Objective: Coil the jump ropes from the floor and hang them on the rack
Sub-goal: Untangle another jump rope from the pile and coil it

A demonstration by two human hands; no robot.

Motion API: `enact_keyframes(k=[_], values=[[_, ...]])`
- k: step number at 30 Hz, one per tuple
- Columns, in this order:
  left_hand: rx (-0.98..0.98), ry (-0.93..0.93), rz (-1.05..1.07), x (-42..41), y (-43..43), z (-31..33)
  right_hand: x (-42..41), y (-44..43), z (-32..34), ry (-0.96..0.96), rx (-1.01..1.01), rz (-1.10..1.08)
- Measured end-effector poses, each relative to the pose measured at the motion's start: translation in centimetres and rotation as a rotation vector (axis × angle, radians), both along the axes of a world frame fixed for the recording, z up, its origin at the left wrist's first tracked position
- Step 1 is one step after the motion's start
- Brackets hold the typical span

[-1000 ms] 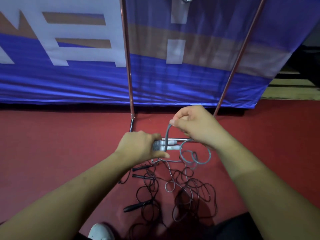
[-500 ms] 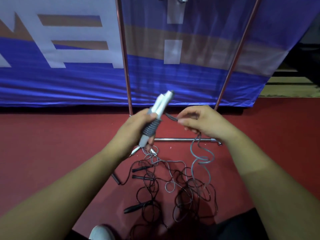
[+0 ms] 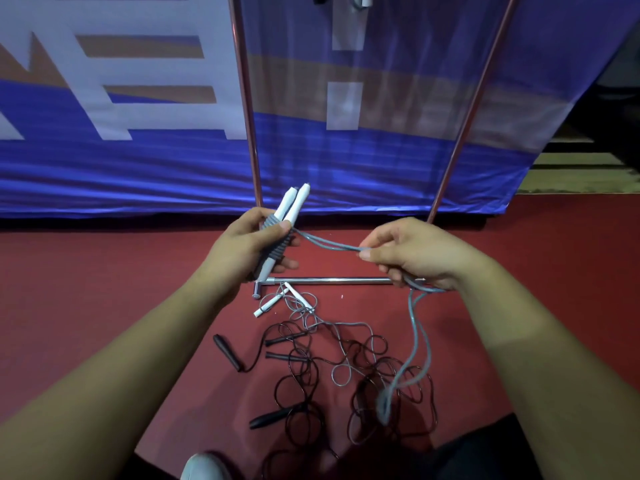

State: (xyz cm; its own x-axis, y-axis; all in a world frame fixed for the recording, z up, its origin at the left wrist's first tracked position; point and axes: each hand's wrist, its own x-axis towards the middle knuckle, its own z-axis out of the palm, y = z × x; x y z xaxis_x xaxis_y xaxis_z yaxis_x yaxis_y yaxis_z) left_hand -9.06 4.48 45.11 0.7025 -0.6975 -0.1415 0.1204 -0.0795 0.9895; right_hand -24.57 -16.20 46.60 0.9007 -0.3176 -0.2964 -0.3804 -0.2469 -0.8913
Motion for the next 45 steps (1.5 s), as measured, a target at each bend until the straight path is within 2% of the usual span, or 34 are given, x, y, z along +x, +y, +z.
enact_keyframes(k=[2, 5, 9, 11, 15, 18, 21, 24, 27, 31, 36, 39, 42, 45], values=[[0.083, -0.071, 0.032, 0.4, 0.0, -0.2, -0.2, 0.4, 0.2, 0.027, -0.14, 0.072], [0.323, -0.459, 0.045, 0.8, 0.1, -0.8, -0.1, 1.7, 0.8, -0.052, -0.099, 0.182], [0.687, -0.962, -0.15, 0.0, -0.1, -1.4, 0.4, 3.1, 1.4, -0.199, -0.333, 0.217], [0.782, -1.059, -0.261, -0.5, -0.2, -1.4, 0.5, 3.3, 1.5, -0.253, -0.36, 0.209], [0.741, -0.915, -0.525, -1.5, -0.4, -1.6, 0.7, 2.8, 1.2, -0.29, -0.384, 0.155], [0.715, -0.962, -0.522, -2.4, -0.6, -1.3, 0.9, 2.2, 0.8, -0.318, -0.424, 0.101], [0.515, -0.9, -0.564, -2.9, -0.4, -1.0, 1.0, 1.5, 0.5, -0.322, -0.331, 0.04], [0.197, -0.561, -0.569, -3.0, 0.0, -0.8, 0.9, 0.7, -0.1, -0.27, -0.205, 0.007], [-0.05, -0.205, -0.411, -3.3, -0.4, -0.4, 0.9, 0.3, -0.7, -0.195, -0.184, 0.044], [-0.26, 0.03, -0.206, -2.6, -1.1, 0.3, 1.0, 0.1, -1.2, -0.137, -0.21, 0.116], [-0.189, 0.028, -0.037, -0.9, -0.6, 0.6, 1.1, 0.5, -1.0, -0.159, -0.117, 0.077], [-0.119, -0.015, 0.021, -0.6, -0.3, 0.8, 1.0, 0.8, -0.9, -0.103, -0.048, 0.046], [-0.051, -0.083, 0.061, -0.3, -0.3, 1.0, 0.7, 1.0, -0.8, -0.041, -0.037, 0.12], [0.058, -0.221, 0.108, 0.3, -0.1, 0.4, 0.7, 1.4, -0.2, -0.056, -0.067, 0.109]])
